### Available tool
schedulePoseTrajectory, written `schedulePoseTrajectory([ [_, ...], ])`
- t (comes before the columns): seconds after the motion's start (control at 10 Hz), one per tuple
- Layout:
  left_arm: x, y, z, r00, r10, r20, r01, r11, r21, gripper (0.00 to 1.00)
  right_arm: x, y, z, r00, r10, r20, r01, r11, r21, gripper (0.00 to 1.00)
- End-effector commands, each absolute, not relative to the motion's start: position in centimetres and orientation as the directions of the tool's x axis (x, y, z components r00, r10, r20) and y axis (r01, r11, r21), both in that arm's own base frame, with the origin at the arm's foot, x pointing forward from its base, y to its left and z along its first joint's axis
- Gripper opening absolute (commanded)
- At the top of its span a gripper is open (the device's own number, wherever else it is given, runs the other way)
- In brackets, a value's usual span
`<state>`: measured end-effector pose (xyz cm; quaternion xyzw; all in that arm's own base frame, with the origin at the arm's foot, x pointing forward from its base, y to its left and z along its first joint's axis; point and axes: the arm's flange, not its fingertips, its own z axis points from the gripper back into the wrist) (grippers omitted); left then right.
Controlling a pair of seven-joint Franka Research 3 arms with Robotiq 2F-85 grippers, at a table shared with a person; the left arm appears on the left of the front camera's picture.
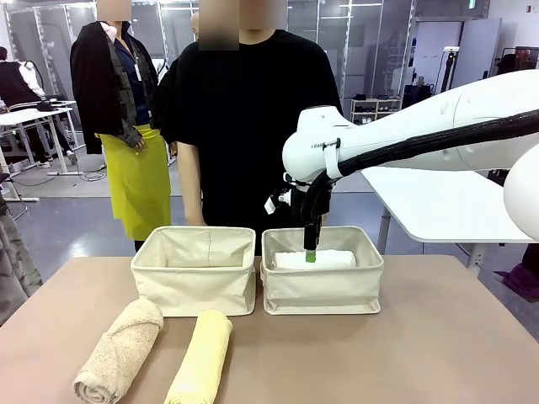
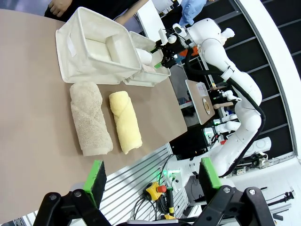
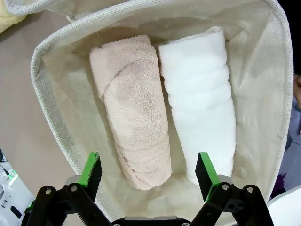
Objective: Divide the towels into two baskets.
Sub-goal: Pick up one hotel-folded towel from the bottom of the table and place it in the Fabric basket indicated by the person.
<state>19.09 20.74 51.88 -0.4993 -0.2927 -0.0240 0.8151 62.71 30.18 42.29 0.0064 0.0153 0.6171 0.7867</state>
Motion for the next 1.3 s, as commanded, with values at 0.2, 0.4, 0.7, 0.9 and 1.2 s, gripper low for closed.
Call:
schedulePoseTrajectory([
  [0.2,18.8,20.8,52.1,0.824,0.254,0.507,0.343,0.489,-0.802,1.00,61.1,27.4,48.9,0.418,0.895,0.156,-0.906,0.397,0.147,1.00],
  [0.4,18.8,20.8,52.1,0.824,0.254,0.507,0.343,0.489,-0.802,1.00,56.8,24.0,51.4,0.506,0.841,0.191,-0.855,0.458,0.244,1.00],
  [0.7,18.8,20.8,52.1,0.824,0.254,0.507,0.343,0.489,-0.802,1.00,53.1,14.3,53.4,0.689,0.699,0.191,-0.686,0.545,0.482,1.00],
  [0.9,18.8,20.8,52.1,0.824,0.254,0.507,0.343,0.489,-0.802,1.00,50.9,7.1,53.2,0.804,0.560,0.200,-0.547,0.564,0.618,1.00],
  [1.2,18.8,20.8,52.1,0.824,0.254,0.507,0.343,0.489,-0.802,1.00,46.7,-4.7,49.6,0.936,0.274,0.219,-0.328,0.458,0.826,1.00],
])
